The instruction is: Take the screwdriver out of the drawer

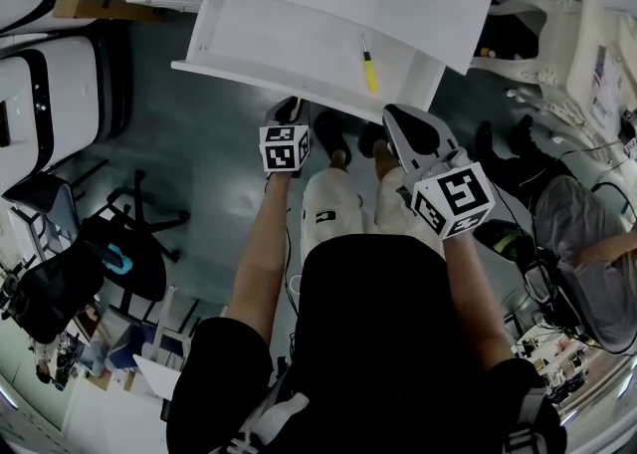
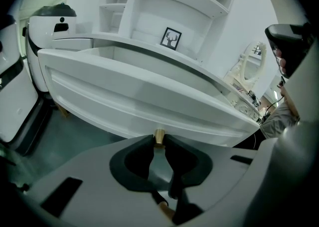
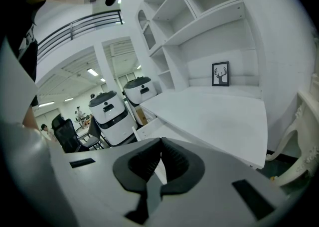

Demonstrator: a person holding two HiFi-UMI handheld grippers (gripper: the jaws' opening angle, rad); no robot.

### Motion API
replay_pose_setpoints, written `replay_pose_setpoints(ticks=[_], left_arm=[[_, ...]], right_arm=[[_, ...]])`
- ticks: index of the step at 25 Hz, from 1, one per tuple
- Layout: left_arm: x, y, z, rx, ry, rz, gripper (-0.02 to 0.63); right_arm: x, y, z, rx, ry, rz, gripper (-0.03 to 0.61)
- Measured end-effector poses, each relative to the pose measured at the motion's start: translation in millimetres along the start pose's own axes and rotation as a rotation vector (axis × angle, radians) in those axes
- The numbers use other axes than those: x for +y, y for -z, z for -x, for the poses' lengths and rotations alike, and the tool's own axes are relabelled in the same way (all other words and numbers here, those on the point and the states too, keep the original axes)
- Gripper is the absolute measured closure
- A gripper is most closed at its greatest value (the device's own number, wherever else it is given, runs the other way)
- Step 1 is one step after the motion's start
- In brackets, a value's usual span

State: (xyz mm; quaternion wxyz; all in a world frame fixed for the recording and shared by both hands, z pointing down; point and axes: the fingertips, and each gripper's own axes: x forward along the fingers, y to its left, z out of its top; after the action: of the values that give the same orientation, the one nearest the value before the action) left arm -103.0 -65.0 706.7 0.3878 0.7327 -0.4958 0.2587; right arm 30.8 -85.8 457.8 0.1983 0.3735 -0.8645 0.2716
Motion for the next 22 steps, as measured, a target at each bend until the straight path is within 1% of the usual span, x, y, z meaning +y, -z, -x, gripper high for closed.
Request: replay_pose_setpoints(ticks=[6, 11, 15, 18, 20, 22], left_arm=[[0, 8, 6, 0.012, 0.003, -0.020, 0.529], [1, 17, 12, 0.006, 0.010, 0.023, 0.529], [0, 18, 13, -0.028, 0.033, 0.043, 0.528], [0, 18, 15, -0.035, 0.032, 0.035, 0.529], [0, 16, 18, -0.043, 0.031, 0.034, 0.528], [1, 14, 24, -0.057, 0.032, 0.052, 0.526]], right_arm=[[-2, 4, 0, 0.013, 0.009, -0.003, 0.561], [-1, 6, 0, 0.021, 0.006, -0.005, 0.561], [-1, 6, -2, 0.021, 0.010, -0.003, 0.561], [-2, 5, -3, 0.021, 0.013, 0.003, 0.561], [-4, 6, -3, 0.030, 0.024, 0.008, 0.561], [-10, 10, -5, 0.054, 0.047, 0.015, 0.561]])
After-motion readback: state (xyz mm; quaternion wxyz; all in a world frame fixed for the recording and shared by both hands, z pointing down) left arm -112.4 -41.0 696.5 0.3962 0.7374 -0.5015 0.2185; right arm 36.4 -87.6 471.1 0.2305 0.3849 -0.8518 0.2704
